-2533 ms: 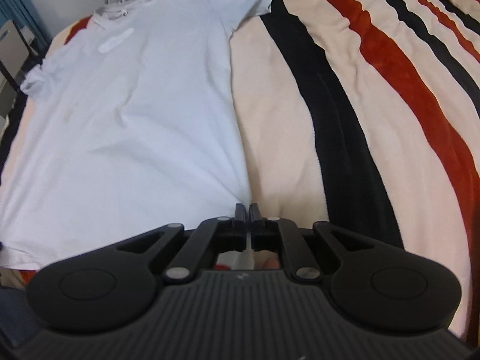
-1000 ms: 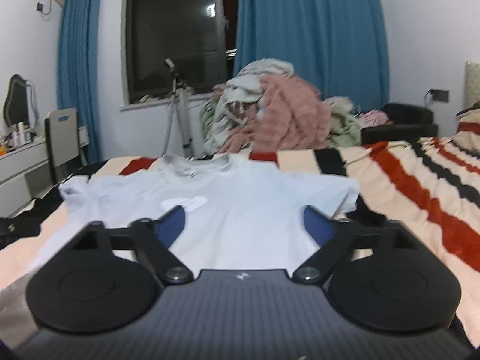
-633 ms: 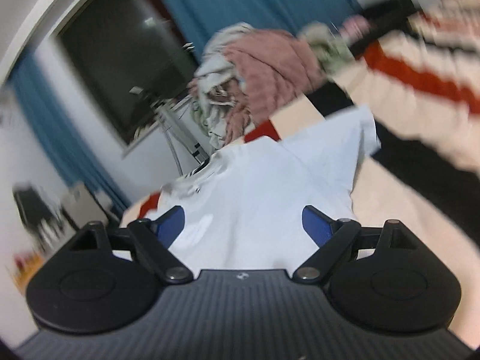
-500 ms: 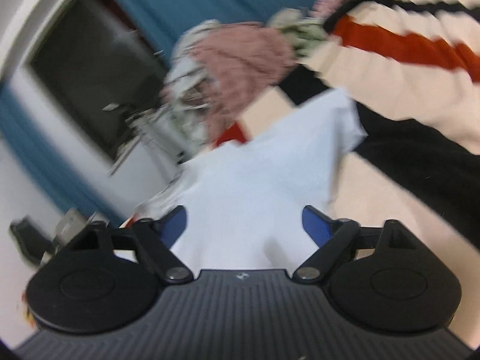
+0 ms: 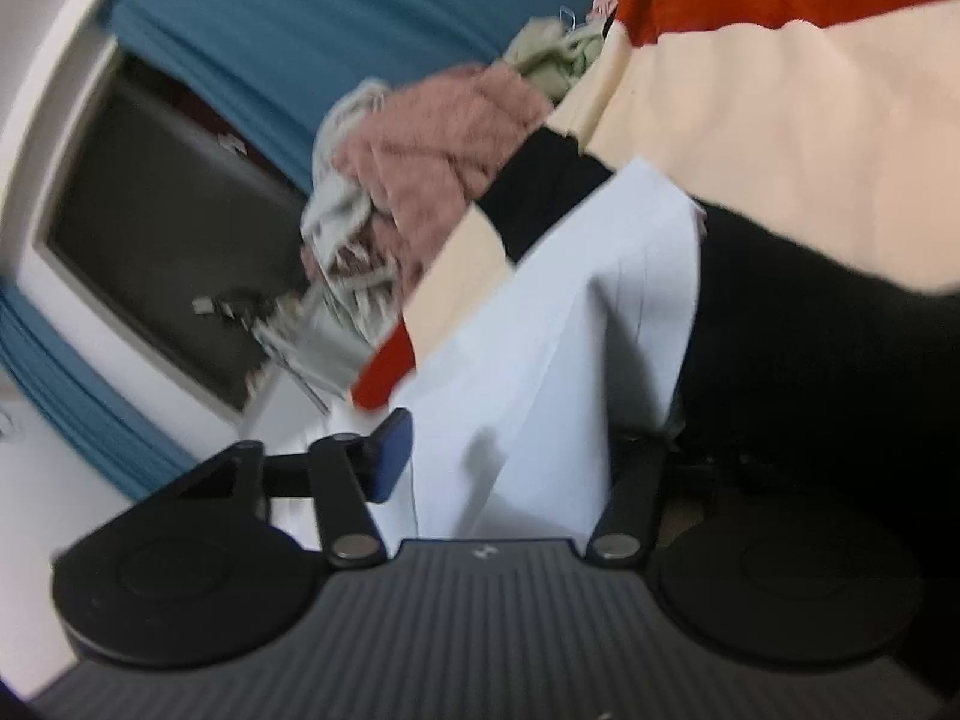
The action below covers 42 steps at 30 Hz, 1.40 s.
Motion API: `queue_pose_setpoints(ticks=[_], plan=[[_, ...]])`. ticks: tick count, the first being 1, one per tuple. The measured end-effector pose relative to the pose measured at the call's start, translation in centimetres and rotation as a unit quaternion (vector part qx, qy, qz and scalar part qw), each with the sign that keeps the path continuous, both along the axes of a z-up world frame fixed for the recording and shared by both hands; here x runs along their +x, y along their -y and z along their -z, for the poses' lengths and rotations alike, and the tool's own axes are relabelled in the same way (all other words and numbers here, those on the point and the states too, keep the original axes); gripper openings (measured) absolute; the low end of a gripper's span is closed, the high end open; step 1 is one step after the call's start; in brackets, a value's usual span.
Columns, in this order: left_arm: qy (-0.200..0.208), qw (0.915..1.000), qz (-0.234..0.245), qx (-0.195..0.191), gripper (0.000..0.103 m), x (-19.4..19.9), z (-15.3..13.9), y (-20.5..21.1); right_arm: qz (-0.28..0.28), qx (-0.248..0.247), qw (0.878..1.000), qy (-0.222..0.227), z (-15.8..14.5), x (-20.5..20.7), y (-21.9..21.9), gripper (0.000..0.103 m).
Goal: Fold clothes
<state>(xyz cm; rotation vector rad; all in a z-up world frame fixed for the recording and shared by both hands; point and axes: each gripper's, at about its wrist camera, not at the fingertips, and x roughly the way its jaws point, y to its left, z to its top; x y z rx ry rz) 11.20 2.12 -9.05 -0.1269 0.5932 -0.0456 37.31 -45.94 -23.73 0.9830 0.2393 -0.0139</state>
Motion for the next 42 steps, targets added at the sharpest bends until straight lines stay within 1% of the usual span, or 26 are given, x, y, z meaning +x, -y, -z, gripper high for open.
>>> queue_pose_setpoints(ticks=[4,6,7,8,9,11,12,14,17,18,19,20,22,23,24,25,26,28,31,33,35,37,39,40,41,42], plan=[[-0.004,0.9999,-0.005,0.014,0.101,1.6,1.2,0.5,0.0,-0.003,1.0,0.023,0.2,2.1,0.6,0.051],[-0.01,0.9997,-0.008,0.018,0.101,2.2,1.7,0.6,0.0,-0.006,1.0,0.026,0.3,2.7,0.9,0.039],[-0.016,0.9997,-0.009,0.016,0.101,2.5,1.9,0.6,0.002,-0.004,1.0,0.027,0.4,2.9,1.0,0.037],[-0.018,0.9997,-0.009,0.014,0.101,2.7,2.0,0.7,0.004,-0.001,1.0,0.028,0.5,3.0,1.2,0.032],[-0.02,0.9997,-0.008,0.013,0.101,2.9,2.1,0.7,0.007,0.001,1.0,0.029,0.6,3.1,1.3,0.026],[-0.008,0.9997,-0.003,0.024,0.101,3.0,2.2,0.9,0.019,-0.002,1.0,0.021,0.6,2.9,1.4,0.013],[-0.002,0.9994,-0.004,0.034,0.101,3.0,2.1,1.1,0.024,-0.004,1.0,0.019,0.5,2.8,1.4,0.009],[0.009,0.9988,-0.006,0.047,0.101,3.0,2.0,1.2,0.033,-0.014,0.999,0.023,0.3,2.5,1.4,0.007],[0.026,0.9988,-0.011,0.041,0.101,2.7,1.2,0.6,0.048,-0.049,0.998,-0.014,-0.9,2.9,1.1,0.006],[0.034,0.9987,-0.013,0.037,0.101,2.6,0.8,0.3,0.059,-0.078,0.995,-0.027,-1.9,2.9,0.8,0.006],[0.046,0.9984,-0.013,0.03,0.101,2.4,0.3,-0.1,0.074,-0.132,0.988,-0.034,-3.6,2.8,-0.1,0.006],[0.059,0.9979,-0.012,0.023,0.101,2.3,-0.1,-0.5,0.083,-0.17,0.981,-0.037,-5.0,2.7,-1.0,0.006],[0.073,0.9971,-0.02,0.002,0.101,2.2,-1.0,-1.7,0.094,-0.223,0.97,-0.04,-8.7,2.7,-2.9,0.006],[0.074,0.9968,-0.027,-0.014,0.101,2.1,-1.5,-2.4,0.098,-0.245,0.964,-0.038,-10.7,2.6,-4.0,0.005],[0.075,0.9959,-0.035,-0.036,0.101,2.1,-2.0,-3.4,0.097,-0.28,0.955,-0.032,-12.9,2.6,-5.7,0.005],[0.077,0.9944,-0.043,-0.059,0.101,2.0,-2.5,-4.5,0.095,-0.314,0.944,-0.026,-15.0,2.5,-7.4,0.005],[0.079,0.9924,-0.052,-0.079,0.101,1.9,-3.1,-5.8,0.094,-0.353,0.931,-0.023,-17.1,2.5,-9.5,0.005],[0.084,0.9874,-0.073,-0.113,0.101,1.7,-4.2,-8.6,0.089,-0.412,0.907,-0.023,-20.5,3.1,-13.8,0.005],[0.091,0.9804,-0.113,-0.134,0.101,1.3,-5.2,-12.4,0.08,-0.484,0.871,-0.025,-23.4,4.5,-20.9,0.005],[0.088,0.9753,-0.139,-0.147,0.101,1.1,-5.4,-14.5,0.07,-0.523,0.849,-0.027,-23.5,5.4,-25.7,0.006],[0.087,0.9709,-0.152,-0.163,0.101,1.2,-5.2,-16.0,0.037,-0.563,0.825,-0.036,-22.0,7.0,-31.3,0.006],[0.091,0.9707,-0.159,-0.156,0.101,1.5,-4.8,-16.9,0.003,-0.597,0.801,-0.042,-19.6,8.3,-36.1,0.006],[0.091,0.9728,-0.162,-0.139,0.101,1.8,-4.4,-17.4,-0.024,-0.62,0.783,-0.049,-17.0,9.5,-39.8,0.006],[0.091,0.9734,-0.163,-0.132,0.101,1.9,-4.0,-17.6,-0.043,-0.625,0.778,-0.055,-15.4,10.2,-41.6,0.007],[0.09,0.9735,-0.165,-0.13,0.101,2.1,-3.7,-17.9,-0.064,-0.621,0.779,-0.059,-14.5,10.7,-42.8,0.007],[0.085,0.9735,-0.167,-0.131,0.101,2.3,-3.3,-18.1,-0.089,-0.614,0.781,-0.068,-13.6,11.3,-43.6,0.02]])
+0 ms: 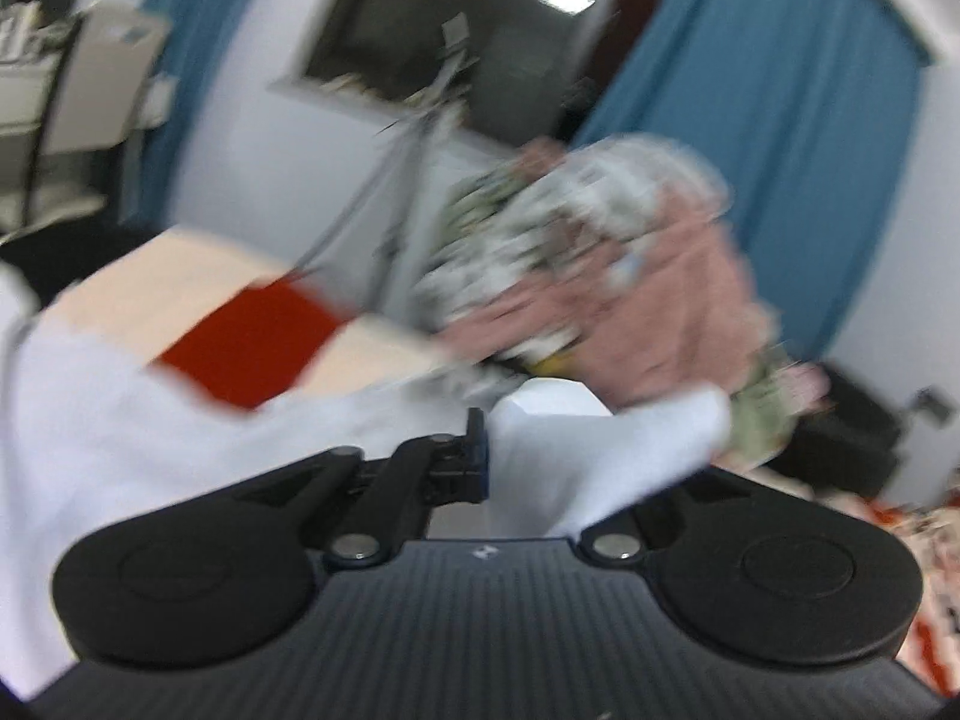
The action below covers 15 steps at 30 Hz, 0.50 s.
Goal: Fold clothes
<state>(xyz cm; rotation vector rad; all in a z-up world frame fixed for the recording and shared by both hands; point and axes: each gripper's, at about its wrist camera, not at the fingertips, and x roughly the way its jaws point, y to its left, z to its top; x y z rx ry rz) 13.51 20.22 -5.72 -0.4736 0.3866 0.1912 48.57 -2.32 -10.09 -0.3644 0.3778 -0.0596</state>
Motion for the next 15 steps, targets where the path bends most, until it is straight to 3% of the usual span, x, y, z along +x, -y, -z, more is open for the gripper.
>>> queue_pose_setpoints(ticks=[1,2,3,4,9,15], plan=[[-0.004,1.0,0.002,-0.006,0.101,0.3,0.3,-0.2,-0.006,0.006,1.0,-0.017,0.7,0.4,-0.8,0.032],[-0.007,0.9999,0.004,-0.013,0.101,0.7,0.6,-0.4,-0.009,0.015,1.0,-0.018,1.0,0.3,-1.1,0.059],[-0.009,0.9998,0.006,-0.017,0.101,0.9,0.8,-0.6,-0.016,0.029,0.999,-0.014,0.9,-0.1,-1.4,0.076],[-0.009,0.9998,0.006,-0.018,0.101,1.0,1.0,-0.6,-0.029,0.051,0.998,-0.006,0.5,-0.7,-1.3,0.081],[-0.013,0.9997,0.02,-0.009,0.101,1.6,1.3,0.4,-0.063,0.121,0.991,0.011,-2.9,-5.3,0.0,0.083],[-0.013,0.9984,0.043,0.033,0.101,1.1,0.8,3.2,-0.07,0.168,0.983,0.031,-6.4,-17.7,4.7,0.083]])
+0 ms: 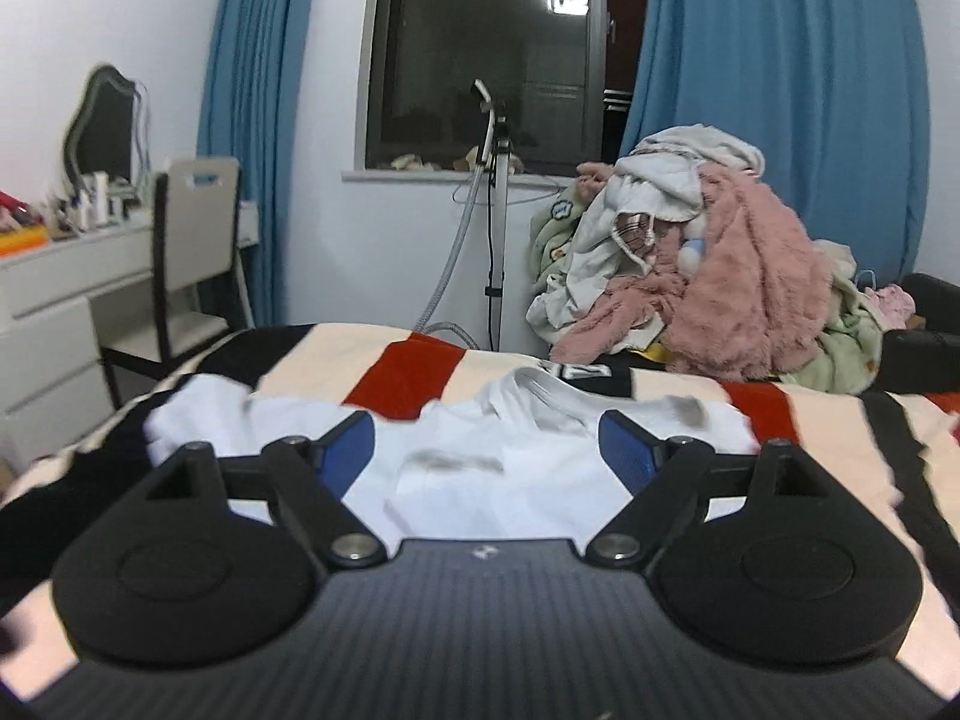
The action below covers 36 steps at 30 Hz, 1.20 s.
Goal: Fold clothes
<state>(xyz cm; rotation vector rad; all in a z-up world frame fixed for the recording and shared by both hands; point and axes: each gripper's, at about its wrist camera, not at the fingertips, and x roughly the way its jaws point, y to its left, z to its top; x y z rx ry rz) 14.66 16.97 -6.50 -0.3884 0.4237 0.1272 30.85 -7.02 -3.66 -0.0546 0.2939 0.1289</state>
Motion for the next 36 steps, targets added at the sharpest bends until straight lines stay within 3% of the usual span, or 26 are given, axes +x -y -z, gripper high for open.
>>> queue_pose_setpoints(ticks=[7,13,19,23,27,31,36], plan=[[0.011,0.9986,0.038,0.034,0.101,-2.7,-1.4,3.3,-0.011,-0.004,1.0,0.002,0.0,-16.7,4.1,0.083],[0.005,0.9955,0.067,0.067,0.101,-5.7,-2.0,6.5,0.013,0.047,0.999,0.014,0.5,-25.5,7.8,0.083],[-0.004,0.9925,0.086,0.088,0.101,-8.9,-2.4,9.3,0.035,0.053,0.998,0.011,1.9,-28.2,9.1,0.083],[-0.006,0.9904,0.091,0.104,0.101,-10.3,-2.6,10.6,0.039,0.078,0.996,0.005,1.4,-28.6,10.2,0.083],[-0.015,0.9872,0.118,0.106,0.094,-11.1,-2.3,12.3,0.056,0.112,0.992,0.025,0.1,-29.7,12.6,0.083],[-0.031,0.9756,0.173,0.131,0.083,-11.8,-1.4,16.4,0.098,0.144,0.984,0.046,-1.4,-30.5,16.9,0.083],[-0.038,0.9528,0.265,0.144,0.078,-12.6,0.4,23.9,0.167,0.191,0.966,0.05,-1.7,-31.1,22.9,0.083]])
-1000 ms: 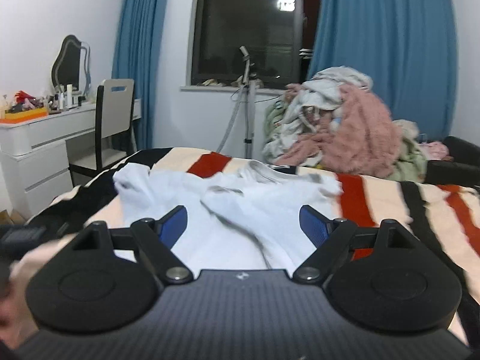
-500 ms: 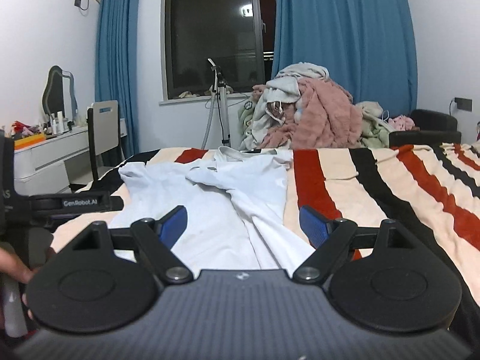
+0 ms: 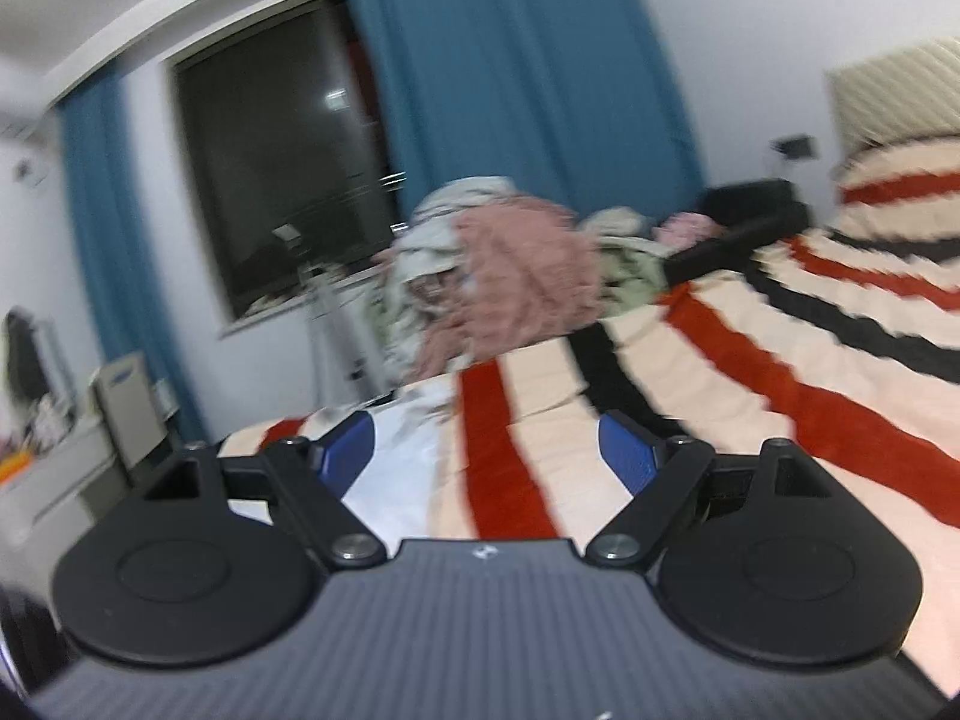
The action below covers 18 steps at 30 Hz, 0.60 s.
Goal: Fold clothes
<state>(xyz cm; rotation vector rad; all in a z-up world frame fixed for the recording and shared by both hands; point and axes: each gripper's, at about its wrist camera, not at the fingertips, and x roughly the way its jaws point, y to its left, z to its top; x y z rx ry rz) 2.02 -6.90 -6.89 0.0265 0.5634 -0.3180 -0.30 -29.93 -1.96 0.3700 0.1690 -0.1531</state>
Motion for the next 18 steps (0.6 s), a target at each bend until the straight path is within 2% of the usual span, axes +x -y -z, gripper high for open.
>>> queue_pose_setpoints(ticks=[5,6,9,14,15,16,17,18], plan=[[-0.025,0.9947,0.094,-0.032,0.074,-0.8,2.0,7.9,0.054,0.047,0.997,-0.015,1.7,0.0,4.2,0.084],[-0.028,0.9924,0.114,-0.036,0.068,-0.9,2.5,9.5,0.058,0.055,0.997,-0.019,2.2,0.1,4.7,0.084],[-0.038,0.9854,0.163,-0.03,0.066,-1.2,4.2,14.0,0.074,0.051,0.996,-0.017,3.1,0.5,5.4,0.084],[-0.067,0.9807,0.184,-0.005,0.063,-0.2,7.4,18.4,0.084,0.05,0.995,-0.032,4.7,2.0,6.3,0.084],[-0.068,0.982,0.176,-0.002,0.05,0.2,7.9,18.7,0.085,0.046,0.994,-0.04,4.9,2.4,6.5,0.084],[-0.066,0.9844,0.163,-0.001,0.027,0.7,8.3,18.7,0.087,0.042,0.994,-0.047,5.2,2.9,6.6,0.084],[-0.067,0.986,0.153,-0.006,0.019,1.0,8.6,18.4,0.089,0.04,0.994,-0.05,5.3,3.1,6.8,0.084],[-0.077,0.9863,0.144,-0.023,0.017,1.4,8.4,17.7,0.092,0.038,0.994,-0.052,5.4,3.3,6.8,0.084]])
